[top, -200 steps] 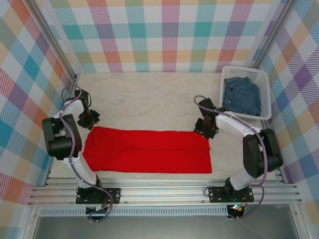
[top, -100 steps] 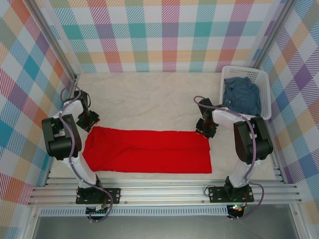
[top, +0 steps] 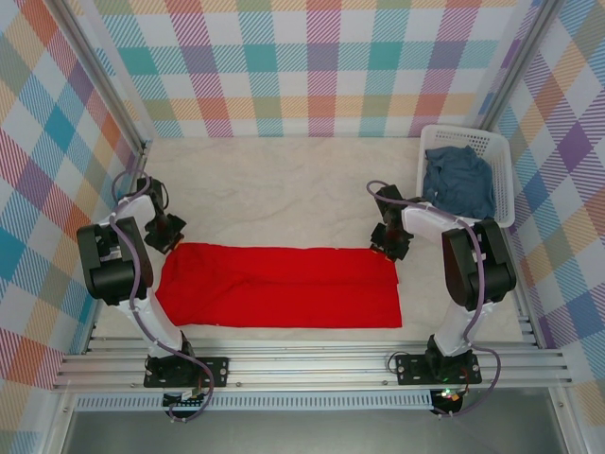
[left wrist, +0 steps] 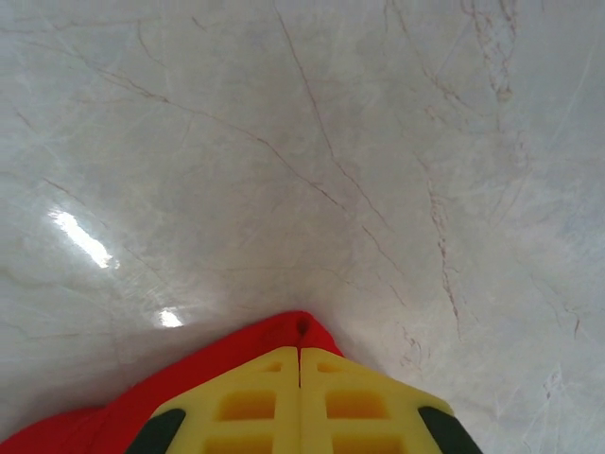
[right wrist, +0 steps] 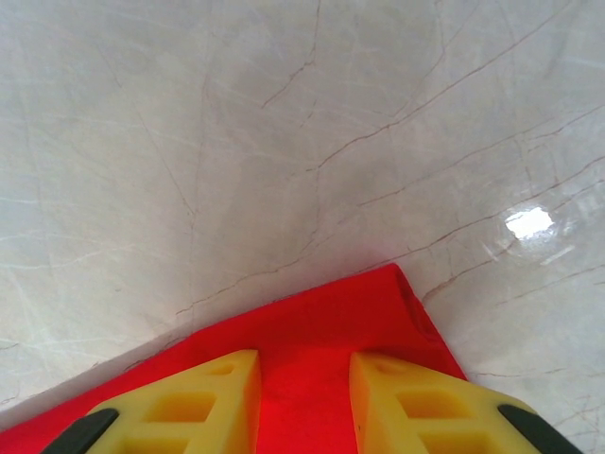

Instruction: Fold and stack the t-shirts

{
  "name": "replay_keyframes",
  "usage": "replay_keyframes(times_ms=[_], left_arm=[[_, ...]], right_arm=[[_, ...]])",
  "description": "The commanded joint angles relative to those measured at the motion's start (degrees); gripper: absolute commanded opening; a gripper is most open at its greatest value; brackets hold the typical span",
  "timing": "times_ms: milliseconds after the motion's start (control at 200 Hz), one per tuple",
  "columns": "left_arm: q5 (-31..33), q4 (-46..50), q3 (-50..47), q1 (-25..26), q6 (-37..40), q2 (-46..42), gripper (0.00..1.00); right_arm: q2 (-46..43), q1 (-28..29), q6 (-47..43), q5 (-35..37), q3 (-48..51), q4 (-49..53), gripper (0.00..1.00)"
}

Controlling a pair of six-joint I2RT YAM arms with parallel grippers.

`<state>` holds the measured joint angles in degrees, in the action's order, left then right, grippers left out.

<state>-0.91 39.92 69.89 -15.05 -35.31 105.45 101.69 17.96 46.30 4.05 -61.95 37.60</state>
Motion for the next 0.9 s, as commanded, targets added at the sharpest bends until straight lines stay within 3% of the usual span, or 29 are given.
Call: replay_keyframes(times_ms=[0, 435, 515, 655, 780, 895], left_arm=[[5.28, -0.02, 0.0, -0.95, 0.13, -4.5, 0.0], [8.89, 4.85, 5.41, -2.76, 3.13, 0.57, 0.0], [7.59, 4.31, 5.75, -2.72, 4.64, 1.34, 0.1], [9.07, 7.23, 8.35, -1.9, 6.59, -0.53, 0.38], [13.95, 9.95, 6.69, 1.66, 3.22, -8.79, 0.5], [10.71, 10.31, 0.86, 2.37, 0.12, -14.63, 0.5]], right_arm=[[2.08, -0.36, 0.87, 0.89, -0.19, 1.1, 0.29], [3.96, -0.62, 0.71, 0.39, -1.8, 0.84, 0.27], [3.71, -0.36, 0.05, 0.36, -2.28, 0.83, 0.29], [1.53, 0.97, -2.64, 1.34, -4.22, 1.5, 0.37], [-2.45, 3.05, -4.61, 4.39, -6.23, 3.51, 0.41], [-5.2, 4.81, -5.46, 4.5, -6.25, 3.82, 0.41]])
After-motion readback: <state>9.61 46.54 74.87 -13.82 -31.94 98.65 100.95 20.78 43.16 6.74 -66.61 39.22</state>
